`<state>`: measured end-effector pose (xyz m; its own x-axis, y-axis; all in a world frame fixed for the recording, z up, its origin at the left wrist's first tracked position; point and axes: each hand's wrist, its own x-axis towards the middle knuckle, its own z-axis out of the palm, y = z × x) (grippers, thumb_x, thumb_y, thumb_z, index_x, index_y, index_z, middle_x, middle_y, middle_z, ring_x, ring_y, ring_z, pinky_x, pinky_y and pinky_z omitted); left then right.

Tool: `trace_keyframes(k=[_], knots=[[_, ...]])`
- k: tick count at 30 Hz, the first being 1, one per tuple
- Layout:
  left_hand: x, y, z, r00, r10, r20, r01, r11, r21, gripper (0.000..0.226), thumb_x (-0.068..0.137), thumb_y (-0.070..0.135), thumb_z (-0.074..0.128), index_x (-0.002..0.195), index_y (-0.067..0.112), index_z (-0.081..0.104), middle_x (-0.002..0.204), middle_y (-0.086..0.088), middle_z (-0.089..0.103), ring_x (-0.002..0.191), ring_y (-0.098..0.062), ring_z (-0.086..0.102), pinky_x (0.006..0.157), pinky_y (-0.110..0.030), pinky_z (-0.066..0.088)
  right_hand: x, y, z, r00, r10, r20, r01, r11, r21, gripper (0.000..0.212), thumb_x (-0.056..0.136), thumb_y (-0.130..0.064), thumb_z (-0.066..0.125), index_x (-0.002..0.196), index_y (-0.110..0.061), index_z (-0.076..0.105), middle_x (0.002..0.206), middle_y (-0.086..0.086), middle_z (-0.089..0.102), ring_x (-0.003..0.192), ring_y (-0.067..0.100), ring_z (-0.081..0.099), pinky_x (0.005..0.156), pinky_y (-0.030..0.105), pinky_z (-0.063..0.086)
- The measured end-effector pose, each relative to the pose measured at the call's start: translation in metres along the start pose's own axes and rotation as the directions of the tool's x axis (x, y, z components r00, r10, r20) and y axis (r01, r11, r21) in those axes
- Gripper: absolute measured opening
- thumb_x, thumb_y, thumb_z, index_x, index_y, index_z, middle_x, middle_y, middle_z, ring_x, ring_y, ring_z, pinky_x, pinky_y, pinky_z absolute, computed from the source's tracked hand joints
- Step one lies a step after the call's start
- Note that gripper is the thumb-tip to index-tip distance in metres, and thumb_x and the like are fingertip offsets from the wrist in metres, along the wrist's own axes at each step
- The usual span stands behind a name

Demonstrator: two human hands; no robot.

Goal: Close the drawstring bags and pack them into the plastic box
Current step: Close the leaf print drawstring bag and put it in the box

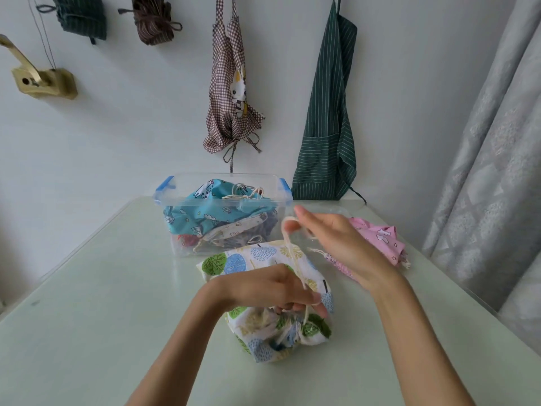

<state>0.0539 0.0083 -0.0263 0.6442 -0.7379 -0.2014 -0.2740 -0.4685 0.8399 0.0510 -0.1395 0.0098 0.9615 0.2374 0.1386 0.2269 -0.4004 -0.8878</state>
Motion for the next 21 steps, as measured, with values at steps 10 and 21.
trace_keyframes(k=[10, 21], knots=[[-0.012, -0.012, -0.023, 0.987, 0.048, -0.152, -0.096, 0.939, -0.329, 0.046, 0.092, 0.034, 0.045, 0.106, -0.005, 0.066, 0.067, 0.001, 0.052, 0.057, -0.006, 0.043, 0.057, -0.013, 0.038, 0.002, 0.031, -0.022, 0.982, 0.03, 0.189, 0.007, 0.981, -0.193, 0.028, 0.092, -0.009, 0.054, 0.107, -0.03, 0.063, 0.114, -0.012, 0.06, 0.105, 0.01, 0.056, 0.093, 0.022, 0.042], [-0.019, -0.024, -0.036, 0.956, -0.102, -0.275, -0.071, 0.828, -0.556, 0.032, 0.076, 0.032, 0.065, 0.092, 0.006, 0.076, 0.074, -0.004, 0.068, 0.06, -0.005, 0.06, 0.062, -0.013, 0.053, 0.0, 0.028, -0.024, 0.993, -0.115, 0.001, 0.115, 0.988, -0.107, 0.019, 0.09, -0.028, 0.06, 0.088, -0.013, 0.073, 0.086, -0.001, 0.074, 0.085, 0.009, 0.068, 0.084, 0.02, 0.049]])
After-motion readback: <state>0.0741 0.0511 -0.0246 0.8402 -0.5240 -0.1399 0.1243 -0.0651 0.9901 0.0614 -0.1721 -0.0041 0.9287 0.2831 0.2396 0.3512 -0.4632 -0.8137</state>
